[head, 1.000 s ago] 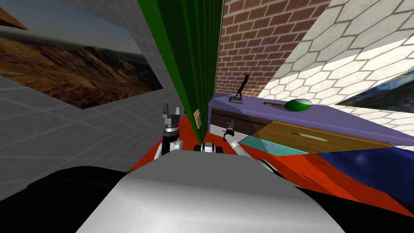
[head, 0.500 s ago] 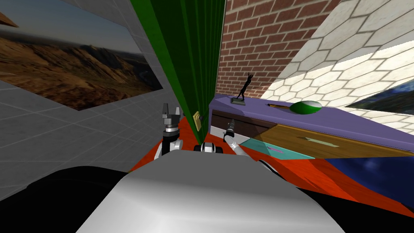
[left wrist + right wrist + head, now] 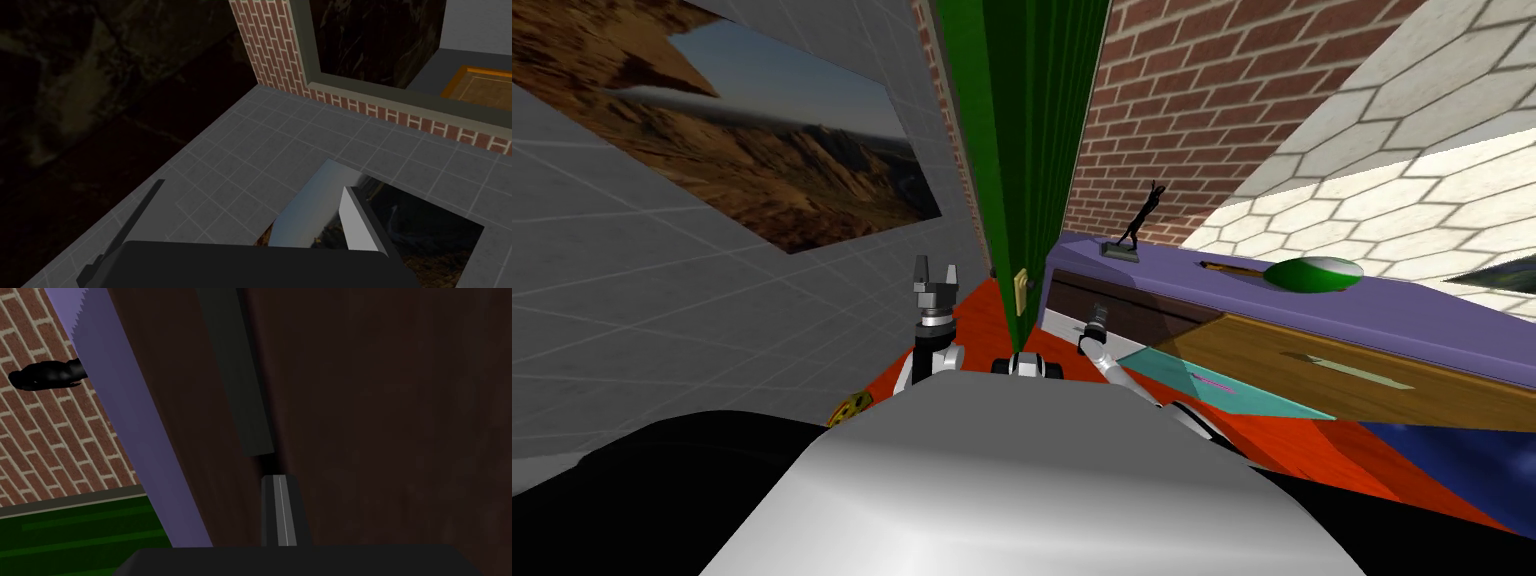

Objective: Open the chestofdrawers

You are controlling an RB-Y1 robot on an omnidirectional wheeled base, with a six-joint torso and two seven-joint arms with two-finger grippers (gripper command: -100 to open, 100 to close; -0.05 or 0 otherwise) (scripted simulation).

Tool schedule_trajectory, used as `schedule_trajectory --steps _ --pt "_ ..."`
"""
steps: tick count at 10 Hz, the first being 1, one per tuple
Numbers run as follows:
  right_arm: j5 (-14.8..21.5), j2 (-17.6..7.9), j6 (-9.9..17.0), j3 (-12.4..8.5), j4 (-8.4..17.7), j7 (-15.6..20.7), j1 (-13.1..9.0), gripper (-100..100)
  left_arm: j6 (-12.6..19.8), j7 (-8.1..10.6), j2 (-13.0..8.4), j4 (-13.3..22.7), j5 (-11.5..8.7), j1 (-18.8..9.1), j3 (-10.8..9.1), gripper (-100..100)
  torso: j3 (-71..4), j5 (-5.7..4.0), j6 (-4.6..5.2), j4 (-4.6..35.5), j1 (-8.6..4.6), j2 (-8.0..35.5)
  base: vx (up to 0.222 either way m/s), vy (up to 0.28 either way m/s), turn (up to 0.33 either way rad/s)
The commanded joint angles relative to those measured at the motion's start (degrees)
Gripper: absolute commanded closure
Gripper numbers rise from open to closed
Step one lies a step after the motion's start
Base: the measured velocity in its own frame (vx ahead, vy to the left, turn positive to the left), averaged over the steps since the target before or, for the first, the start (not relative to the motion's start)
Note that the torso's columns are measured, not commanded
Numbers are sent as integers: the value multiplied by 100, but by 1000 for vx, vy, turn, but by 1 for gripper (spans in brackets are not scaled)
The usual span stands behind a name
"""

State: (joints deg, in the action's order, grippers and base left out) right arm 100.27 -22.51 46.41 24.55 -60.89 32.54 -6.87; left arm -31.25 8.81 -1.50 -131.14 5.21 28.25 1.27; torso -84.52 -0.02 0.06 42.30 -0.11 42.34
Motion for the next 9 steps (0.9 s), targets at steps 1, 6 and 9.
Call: schedule_trajectory --steps 1,6,9 --pt "-134 -441 78 -111 178 -448 171 100 0 0 0 0 0 0 0 0 -13 -2 -8 -5 -1 -19 -113 128 287" --pt "-366 -1058 106 -309 390 -995 374 100 0 0 0 0 0 0 0 0 -5 2 -7 -2 15 -6 -81 120 204" --pt "-521 -1466 124 -441 532 -1358 509 100 0 0 -1 0 0 0 -1 0 -6 -1 -10 -2 4 -6 -63 82 179"
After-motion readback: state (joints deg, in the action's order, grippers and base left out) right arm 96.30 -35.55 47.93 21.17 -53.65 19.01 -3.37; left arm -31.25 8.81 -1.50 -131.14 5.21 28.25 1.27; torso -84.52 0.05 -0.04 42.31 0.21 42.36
